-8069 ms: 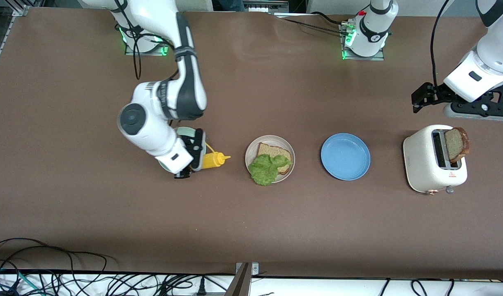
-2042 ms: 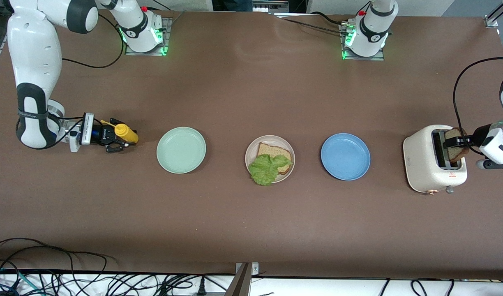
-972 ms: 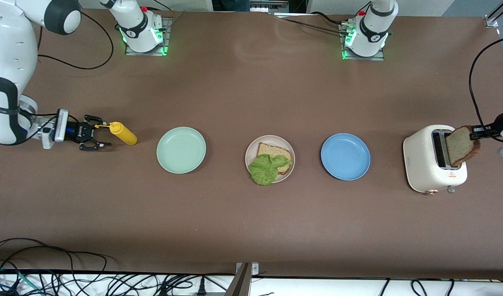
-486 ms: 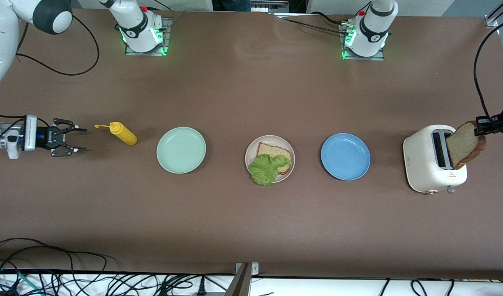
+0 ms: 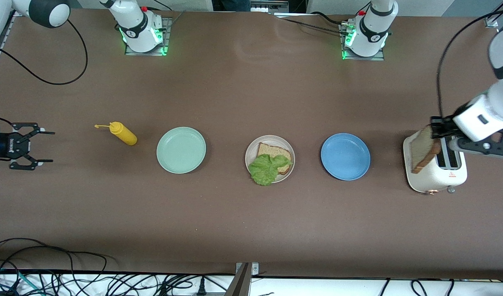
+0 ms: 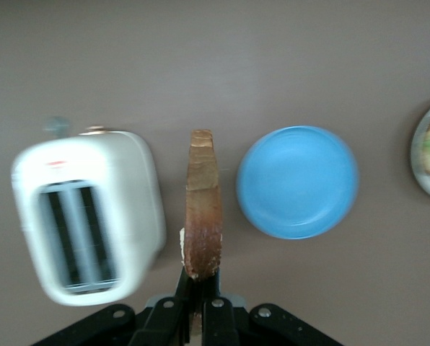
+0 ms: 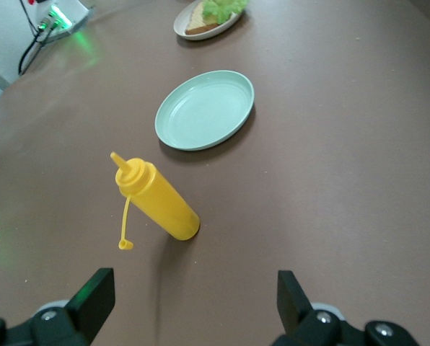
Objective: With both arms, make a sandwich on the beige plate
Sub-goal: 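Lift the bread with the left gripper while the right gripper withdraws, then carry the bread slice onto the lettuce on the beige plate, left gripper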
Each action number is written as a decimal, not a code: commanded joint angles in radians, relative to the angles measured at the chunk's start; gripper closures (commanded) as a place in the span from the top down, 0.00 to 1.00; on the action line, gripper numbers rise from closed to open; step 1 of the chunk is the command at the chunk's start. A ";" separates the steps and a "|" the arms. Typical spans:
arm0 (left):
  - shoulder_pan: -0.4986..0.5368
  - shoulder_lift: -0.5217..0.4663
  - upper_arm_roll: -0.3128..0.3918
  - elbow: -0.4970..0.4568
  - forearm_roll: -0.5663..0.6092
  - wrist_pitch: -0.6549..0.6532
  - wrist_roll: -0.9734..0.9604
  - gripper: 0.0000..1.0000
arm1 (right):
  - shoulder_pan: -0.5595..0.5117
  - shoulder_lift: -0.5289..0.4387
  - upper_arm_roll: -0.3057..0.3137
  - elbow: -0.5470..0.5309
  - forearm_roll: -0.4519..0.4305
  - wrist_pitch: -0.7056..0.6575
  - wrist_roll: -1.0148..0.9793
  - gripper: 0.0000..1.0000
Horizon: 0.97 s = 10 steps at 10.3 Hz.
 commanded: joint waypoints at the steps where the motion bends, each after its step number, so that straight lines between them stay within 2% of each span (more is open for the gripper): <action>1: -0.048 0.042 0.000 0.020 -0.166 -0.016 -0.077 0.00 | 0.026 -0.036 -0.003 0.056 -0.057 -0.021 0.199 1.00; 2: -0.080 0.063 0.000 0.022 -0.219 -0.016 -0.077 0.00 | 0.046 -0.067 -0.003 0.056 -0.083 -0.020 0.320 1.00; 4: -0.105 0.147 0.000 0.023 -0.428 -0.013 -0.085 0.00 | 0.099 -0.136 -0.003 0.069 -0.157 -0.020 0.564 1.00; 5: -0.122 0.195 0.000 0.026 -0.507 -0.006 -0.083 0.00 | 0.144 -0.177 -0.003 0.070 -0.224 -0.016 0.705 1.00; 7: -0.167 0.261 0.000 0.037 -0.566 0.048 -0.071 0.00 | 0.243 -0.251 -0.001 0.069 -0.409 -0.013 0.943 1.00; 10: -0.239 0.309 0.000 0.037 -0.768 0.170 -0.073 0.00 | 0.366 -0.311 0.005 0.058 -0.633 -0.023 1.258 1.00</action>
